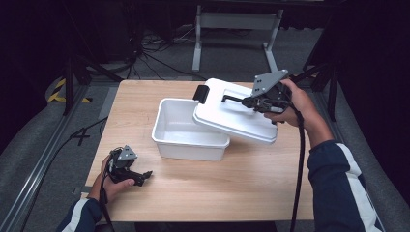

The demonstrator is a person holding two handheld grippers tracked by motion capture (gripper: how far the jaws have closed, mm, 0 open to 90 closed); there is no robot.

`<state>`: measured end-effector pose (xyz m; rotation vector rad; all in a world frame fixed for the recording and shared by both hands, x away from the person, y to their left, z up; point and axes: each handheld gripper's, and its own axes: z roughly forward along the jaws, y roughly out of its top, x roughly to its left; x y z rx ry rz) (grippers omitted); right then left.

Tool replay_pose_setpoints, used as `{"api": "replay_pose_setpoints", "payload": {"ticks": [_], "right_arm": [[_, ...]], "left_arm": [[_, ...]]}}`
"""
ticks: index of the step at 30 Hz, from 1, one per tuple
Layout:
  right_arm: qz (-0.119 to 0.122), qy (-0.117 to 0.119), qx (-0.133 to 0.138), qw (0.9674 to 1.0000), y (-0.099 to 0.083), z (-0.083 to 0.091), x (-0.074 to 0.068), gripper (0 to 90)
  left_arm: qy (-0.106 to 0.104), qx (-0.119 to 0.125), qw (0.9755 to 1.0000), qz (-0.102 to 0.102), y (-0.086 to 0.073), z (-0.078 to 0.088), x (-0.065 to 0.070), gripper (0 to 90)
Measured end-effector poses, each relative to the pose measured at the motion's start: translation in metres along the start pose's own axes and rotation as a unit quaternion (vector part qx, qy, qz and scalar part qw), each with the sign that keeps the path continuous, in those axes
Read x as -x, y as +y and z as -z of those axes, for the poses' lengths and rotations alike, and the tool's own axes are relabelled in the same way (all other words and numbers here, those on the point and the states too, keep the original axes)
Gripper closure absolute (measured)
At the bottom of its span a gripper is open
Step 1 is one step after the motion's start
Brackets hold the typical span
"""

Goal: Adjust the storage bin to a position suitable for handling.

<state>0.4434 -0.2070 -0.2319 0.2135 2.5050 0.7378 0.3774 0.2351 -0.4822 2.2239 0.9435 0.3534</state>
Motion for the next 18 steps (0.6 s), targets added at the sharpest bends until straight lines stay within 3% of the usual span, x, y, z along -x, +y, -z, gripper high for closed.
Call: {"api": "replay_pose_setpoints", "payload": {"ticks": [18], "right_arm": [[-0.046, -0.027, -0.006, 0.9986, -0.058, 0.033, 0.01, 85.1]], "left_arm": [[0.001, 0.001, 1.0, 0.002, 0.0, 0.0, 0.0, 0.3]]}}
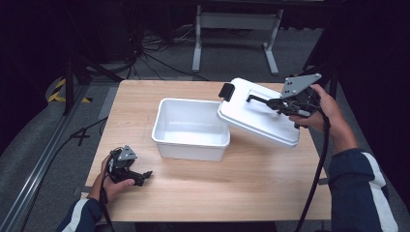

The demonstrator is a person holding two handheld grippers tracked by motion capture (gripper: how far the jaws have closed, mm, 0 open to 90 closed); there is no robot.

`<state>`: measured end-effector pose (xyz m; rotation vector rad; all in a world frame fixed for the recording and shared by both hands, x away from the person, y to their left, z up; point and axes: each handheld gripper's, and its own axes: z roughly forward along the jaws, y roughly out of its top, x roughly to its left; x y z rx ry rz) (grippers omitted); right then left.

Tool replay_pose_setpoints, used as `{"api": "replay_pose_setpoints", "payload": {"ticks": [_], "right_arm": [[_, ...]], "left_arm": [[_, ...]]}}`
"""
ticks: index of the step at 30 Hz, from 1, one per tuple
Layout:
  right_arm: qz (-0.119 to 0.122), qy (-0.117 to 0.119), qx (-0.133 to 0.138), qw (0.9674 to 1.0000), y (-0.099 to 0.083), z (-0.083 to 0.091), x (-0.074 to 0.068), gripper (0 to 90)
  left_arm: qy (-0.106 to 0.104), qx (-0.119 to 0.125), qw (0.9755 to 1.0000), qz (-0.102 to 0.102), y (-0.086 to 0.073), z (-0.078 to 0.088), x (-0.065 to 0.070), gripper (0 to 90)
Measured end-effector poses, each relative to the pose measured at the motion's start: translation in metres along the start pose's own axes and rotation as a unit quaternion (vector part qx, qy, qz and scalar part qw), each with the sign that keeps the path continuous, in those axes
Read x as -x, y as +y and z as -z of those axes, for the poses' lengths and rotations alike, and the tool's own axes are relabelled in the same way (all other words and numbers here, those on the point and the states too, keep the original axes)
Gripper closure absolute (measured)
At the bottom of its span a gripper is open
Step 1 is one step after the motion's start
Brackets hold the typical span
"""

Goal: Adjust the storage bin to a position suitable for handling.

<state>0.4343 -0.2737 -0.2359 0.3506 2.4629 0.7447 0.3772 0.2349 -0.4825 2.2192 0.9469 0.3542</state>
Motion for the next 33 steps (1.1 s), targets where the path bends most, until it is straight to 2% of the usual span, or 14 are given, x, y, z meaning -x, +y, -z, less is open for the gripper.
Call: {"api": "replay_pose_setpoints", "payload": {"ticks": [7, 10, 16, 26, 33], "right_arm": [[-0.018, -0.014, -0.006, 0.9997, -0.021, 0.009, 0.006, 85.1], [-0.026, -0.021, -0.017, 0.9993, -0.029, 0.012, 0.007, 85.1], [-0.04, -0.022, -0.018, 0.9988, -0.047, 0.014, 0.009, 85.1], [-0.061, -0.017, -0.04, 0.9972, -0.073, -0.005, 0.007, 85.1], [-0.075, -0.003, -0.048, 0.996, -0.084, -0.027, 0.008, 85.1]], "left_arm": [[0.0, -0.002, 1.0, -0.004, 0.0, 0.0, -0.001, 0.3], [0.0, -0.001, 1.0, -0.003, 0.0, 0.0, 0.0, 0.2], [0.0, -0.002, 1.0, -0.004, 0.0, 0.0, 0.0, 0.3], [0.0, -0.001, 1.0, -0.003, 0.0, 0.0, 0.0, 0.3], [0.0, -0.001, 1.0, -0.002, 0.0, 0.0, 0.0, 0.3]]}}
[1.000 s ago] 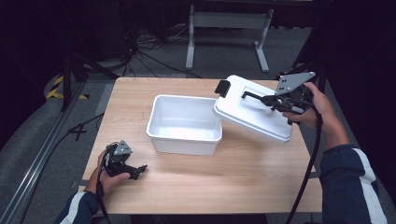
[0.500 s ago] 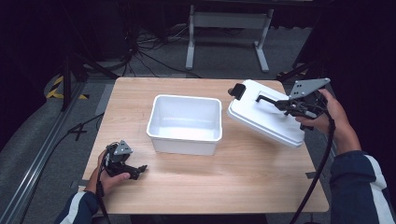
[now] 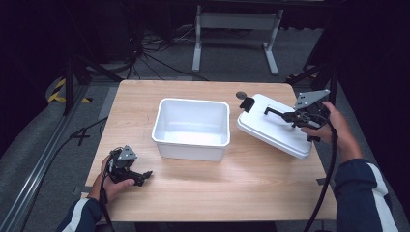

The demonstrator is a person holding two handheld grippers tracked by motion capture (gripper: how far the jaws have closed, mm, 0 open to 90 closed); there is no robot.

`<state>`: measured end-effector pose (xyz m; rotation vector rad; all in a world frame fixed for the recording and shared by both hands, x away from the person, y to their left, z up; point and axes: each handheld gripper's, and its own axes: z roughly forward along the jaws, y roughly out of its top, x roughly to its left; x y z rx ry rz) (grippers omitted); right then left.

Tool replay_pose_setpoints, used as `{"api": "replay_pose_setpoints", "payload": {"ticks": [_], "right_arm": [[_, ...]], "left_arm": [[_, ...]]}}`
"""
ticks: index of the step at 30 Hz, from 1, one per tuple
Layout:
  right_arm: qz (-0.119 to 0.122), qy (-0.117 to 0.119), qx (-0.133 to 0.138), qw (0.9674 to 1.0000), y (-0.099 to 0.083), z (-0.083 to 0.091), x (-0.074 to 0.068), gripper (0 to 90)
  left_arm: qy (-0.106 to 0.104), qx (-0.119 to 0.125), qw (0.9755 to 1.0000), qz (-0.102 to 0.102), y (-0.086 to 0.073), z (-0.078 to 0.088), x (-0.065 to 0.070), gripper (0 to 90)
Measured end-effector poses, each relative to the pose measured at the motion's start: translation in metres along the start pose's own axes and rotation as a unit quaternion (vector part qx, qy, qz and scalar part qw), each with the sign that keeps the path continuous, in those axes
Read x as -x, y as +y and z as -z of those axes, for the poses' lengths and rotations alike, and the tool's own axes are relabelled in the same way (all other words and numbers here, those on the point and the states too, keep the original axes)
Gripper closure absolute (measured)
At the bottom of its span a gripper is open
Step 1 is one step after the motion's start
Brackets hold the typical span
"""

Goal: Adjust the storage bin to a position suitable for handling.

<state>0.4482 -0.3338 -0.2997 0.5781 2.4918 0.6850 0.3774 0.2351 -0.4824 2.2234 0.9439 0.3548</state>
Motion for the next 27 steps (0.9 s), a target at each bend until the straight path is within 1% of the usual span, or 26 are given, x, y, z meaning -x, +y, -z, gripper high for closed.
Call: {"api": "replay_pose_setpoints", "payload": {"ticks": [4, 5, 6, 8, 9, 12, 15, 17, 18, 24, 25, 27], "right_arm": [[-0.005, 0.004, -0.01, 0.9999, -0.003, -0.016, 0.0, 85.1], [-0.004, 0.008, -0.012, 0.9999, -0.004, -0.02, 0.0, 85.1], [-0.007, 0.006, -0.016, 0.9998, -0.006, -0.024, -0.001, 85.1], [-0.007, 0.012, -0.019, 0.9997, -0.007, -0.03, -0.001, 85.1], [-0.007, 0.011, -0.022, 0.9997, -0.008, -0.033, -0.001, 85.1], [-0.014, 0.017, -0.027, 0.9994, -0.012, -0.042, -0.001, 85.1], [-0.017, 0.017, -0.028, 0.9993, -0.014, -0.046, -0.001, 85.1], [-0.02, 0.023, -0.028, 0.9992, -0.017, -0.052, -0.001, 85.1], [-0.02, 0.023, -0.028, 0.9992, -0.017, -0.052, -0.001, 85.1], [-0.024, 0.03, -0.031, 0.9988, -0.019, -0.065, -0.003, 85.1], [-0.025, 0.031, -0.03, 0.9988, -0.02, -0.067, -0.003, 85.1], [-0.026, 0.031, -0.031, 0.9987, -0.02, -0.07, -0.004, 85.1]], "left_arm": [[0.0, 0.0, 1.0, -0.002, 0.0, 0.0, 0.0, 0.3], [0.0, 0.0, 1.0, 0.001, 0.0, 0.0, 0.0, 0.3], [0.0, 0.0, 1.0, -0.002, 0.0, 0.0, 0.0, 0.3], [0.0, 0.0, 1.0, -0.002, 0.0, 0.0, 0.0, 0.3], [0.0, 0.0, 1.0, -0.002, 0.0, 0.0, 0.0, 0.3], [0.0, 0.0, 1.0, -0.002, 0.0, 0.0, 0.0, 0.2], [0.0, 0.0, 1.0, -0.002, 0.0, 0.0, 0.0, 0.2], [0.0, 0.0, 1.0, -0.001, 0.0, 0.0, 0.0, 0.3], [0.0, 0.0, 1.0, -0.001, 0.0, 0.0, 0.0, 0.2], [0.0, 0.0, 1.0, -0.002, 0.0, 0.0, 0.0, 0.2], [0.0, 0.0, 1.0, 0.001, 0.0, 0.0, 0.0, 0.3], [0.0, 0.0, 1.0, -0.002, 0.0, 0.0, 0.0, 0.3]]}}
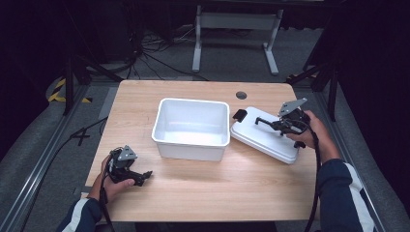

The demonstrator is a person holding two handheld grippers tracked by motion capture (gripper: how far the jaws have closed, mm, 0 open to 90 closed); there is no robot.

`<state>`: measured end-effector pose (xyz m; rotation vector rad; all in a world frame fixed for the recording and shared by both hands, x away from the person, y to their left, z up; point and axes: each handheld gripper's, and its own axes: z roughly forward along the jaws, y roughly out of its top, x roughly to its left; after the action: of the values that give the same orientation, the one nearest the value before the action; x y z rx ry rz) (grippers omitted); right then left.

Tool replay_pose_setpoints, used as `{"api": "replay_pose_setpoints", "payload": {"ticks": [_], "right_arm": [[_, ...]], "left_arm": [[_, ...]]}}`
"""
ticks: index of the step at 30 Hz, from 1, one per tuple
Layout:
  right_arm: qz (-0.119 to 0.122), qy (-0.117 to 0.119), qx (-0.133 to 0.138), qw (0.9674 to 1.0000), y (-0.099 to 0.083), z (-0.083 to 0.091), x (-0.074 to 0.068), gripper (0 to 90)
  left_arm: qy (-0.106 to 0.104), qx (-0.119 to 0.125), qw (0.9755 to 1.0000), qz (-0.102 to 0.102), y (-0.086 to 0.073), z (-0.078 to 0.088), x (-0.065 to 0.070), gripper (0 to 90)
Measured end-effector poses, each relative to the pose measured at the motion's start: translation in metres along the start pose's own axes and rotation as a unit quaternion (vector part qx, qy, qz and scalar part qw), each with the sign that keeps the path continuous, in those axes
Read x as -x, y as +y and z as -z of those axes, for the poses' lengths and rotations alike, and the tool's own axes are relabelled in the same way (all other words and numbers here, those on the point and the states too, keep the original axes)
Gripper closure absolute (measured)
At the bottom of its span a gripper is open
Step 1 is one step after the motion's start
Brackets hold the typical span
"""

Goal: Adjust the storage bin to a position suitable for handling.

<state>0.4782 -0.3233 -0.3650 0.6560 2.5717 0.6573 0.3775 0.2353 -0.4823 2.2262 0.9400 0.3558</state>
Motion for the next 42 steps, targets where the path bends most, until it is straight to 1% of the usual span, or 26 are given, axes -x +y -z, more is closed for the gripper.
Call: {"api": "replay_pose_setpoints", "payload": {"ticks": [3, 4, 5, 13, 15, 18, 24, 26, 27, 30, 33, 34, 37, 38, 40, 42], "right_arm": [[-0.004, 0.001, -0.001, 1.0, -0.002, -0.004, 0.001, 85.0], [-0.006, -0.003, -0.004, 1.0, -0.003, -0.006, 0.001, 85.1], [-0.01, 0.001, -0.003, 0.9999, -0.004, -0.007, 0.002, 85.0], [-0.017, 0.001, -0.006, 0.9998, -0.01, -0.015, 0.004, 85.0], [-0.019, -0.002, -0.006, 0.9998, -0.012, -0.015, 0.004, 85.0], [-0.023, 0.001, -0.004, 0.9997, -0.013, -0.017, 0.005, 84.9], [-0.029, -0.001, -0.011, 0.9995, -0.016, -0.019, 0.005, 84.5], [-0.029, 0.002, -0.014, 0.9995, -0.017, -0.02, 0.006, 83.8], [-0.034, -0.001, -0.014, 0.9993, -0.017, -0.019, 0.006, 83.7], [-0.039, 0.0, -0.006, 0.9992, -0.018, -0.017, 0.007, 83.3], [-0.043, -0.002, 0.007, 0.9991, -0.018, -0.013, 0.007, 82.2], [-0.044, 0.002, 0.01, 0.999, -0.018, -0.012, 0.006, 82.2], [-0.04, -0.001, 0.01, 0.9991, -0.016, -0.009, 0.006, 80.8], [-0.041, -0.001, 0.012, 0.9991, -0.016, -0.008, 0.006, 80.3], [-0.043, -0.003, 0.011, 0.999, -0.015, -0.006, 0.005, 79.2], [-0.046, -0.003, 0.019, 0.9987, -0.014, -0.004, 0.005, 77.5]], "left_arm": [[0.0, 0.0, 1.0, 0.0, 0.0, 0.0, 0.0, 0.2], [0.0, 0.0, 1.0, 0.0, 0.0, 0.0, 0.0, 0.3], [0.0, 0.0, 1.0, 0.0, 0.0, 0.0, 0.0, 0.2], [0.0, 0.0, 1.0, 0.0, 0.0, 0.0, 0.0, 0.3], [0.0, 0.0, 1.0, -0.001, 0.0, 0.0, 0.0, 0.2], [0.0, 0.0, 1.0, 0.001, 0.0, 0.0, 0.0, 0.3], [0.0, 0.0, 1.0, 0.0, 0.0, 0.0, 0.0, 0.3], [0.0, 0.0, 1.0, 0.0, 0.0, 0.0, 0.0, 0.3], [0.0, 0.0, 1.0, 0.0, 0.0, 0.0, 0.0, 0.2], [0.0, 0.0, 1.0, 0.0, 0.0, 0.0, 0.0, 0.3], [0.0, 0.001, 1.0, 0.002, 0.0, 0.0, 0.0, 0.2], [0.0, 0.001, 1.0, 0.002, 0.0, 0.0, 0.0, 0.2], [-0.001, 0.002, 1.0, 0.003, 0.0, -0.001, 0.0, 0.2], [0.0, 0.001, 1.0, 0.001, 0.0, -0.001, 0.0, 0.2], [-0.001, 0.001, 1.0, 0.004, 0.0, -0.001, 0.0, 0.2], [-0.001, 0.001, 1.0, 0.004, 0.0, -0.001, 0.0, 0.2]]}}
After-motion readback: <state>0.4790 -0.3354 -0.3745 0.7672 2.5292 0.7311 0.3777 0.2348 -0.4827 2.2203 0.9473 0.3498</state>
